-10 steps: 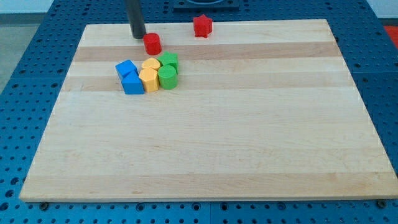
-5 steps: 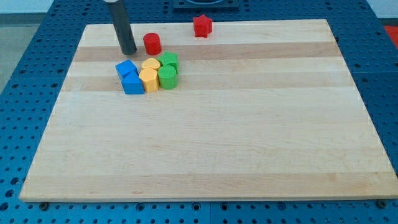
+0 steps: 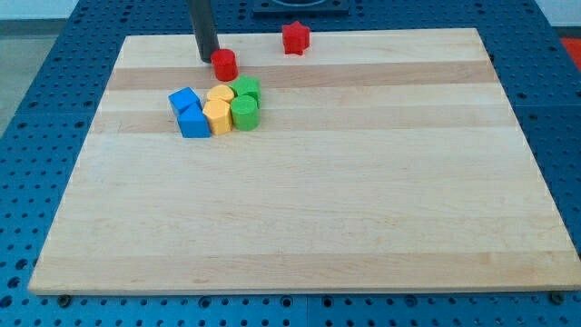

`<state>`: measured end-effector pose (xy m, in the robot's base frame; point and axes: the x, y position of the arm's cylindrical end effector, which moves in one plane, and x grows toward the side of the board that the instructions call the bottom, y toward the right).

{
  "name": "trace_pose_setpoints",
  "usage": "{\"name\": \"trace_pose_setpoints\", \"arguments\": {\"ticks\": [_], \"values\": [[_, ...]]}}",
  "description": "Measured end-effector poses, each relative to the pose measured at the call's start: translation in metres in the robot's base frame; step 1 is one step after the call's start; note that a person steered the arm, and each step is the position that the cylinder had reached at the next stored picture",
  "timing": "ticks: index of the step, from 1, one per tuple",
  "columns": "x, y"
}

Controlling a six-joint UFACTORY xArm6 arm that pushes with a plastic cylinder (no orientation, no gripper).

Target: Move the red circle to the top of the yellow heart

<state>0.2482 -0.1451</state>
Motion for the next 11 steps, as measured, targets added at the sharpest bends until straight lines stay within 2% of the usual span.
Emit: {"name": "trace_pose_setpoints", "arguments": {"ticks": [3, 7, 9, 11], "values": [[-0.009, 0.022], [0.008, 0.017], [0.031, 0.017], [0.032, 0.017]]}}
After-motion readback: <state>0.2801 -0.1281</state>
